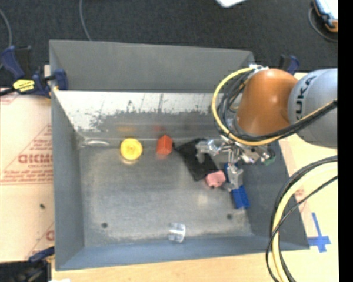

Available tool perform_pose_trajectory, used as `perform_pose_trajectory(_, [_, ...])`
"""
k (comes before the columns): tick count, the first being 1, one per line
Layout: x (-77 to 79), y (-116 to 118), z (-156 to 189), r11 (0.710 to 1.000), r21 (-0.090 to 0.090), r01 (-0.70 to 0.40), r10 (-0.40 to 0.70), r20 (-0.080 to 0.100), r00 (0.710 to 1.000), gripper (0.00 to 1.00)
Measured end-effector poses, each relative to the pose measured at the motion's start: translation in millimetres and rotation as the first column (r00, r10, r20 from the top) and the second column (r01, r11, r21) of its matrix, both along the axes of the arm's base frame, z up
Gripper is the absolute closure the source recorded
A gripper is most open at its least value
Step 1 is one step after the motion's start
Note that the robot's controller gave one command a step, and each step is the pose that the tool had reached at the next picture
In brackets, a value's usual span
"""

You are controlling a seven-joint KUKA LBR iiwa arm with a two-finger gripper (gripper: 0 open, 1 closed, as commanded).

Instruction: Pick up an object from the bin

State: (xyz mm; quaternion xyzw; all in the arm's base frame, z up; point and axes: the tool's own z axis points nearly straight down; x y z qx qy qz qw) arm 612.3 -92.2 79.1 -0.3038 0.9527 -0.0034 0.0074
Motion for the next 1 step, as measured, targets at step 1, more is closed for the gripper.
perform_pose_trajectory(1, [-10.5, 22.3, -4.5, 0.96, -0.005, -0.279, 0.279, 0.0, 0.96, 0.0])
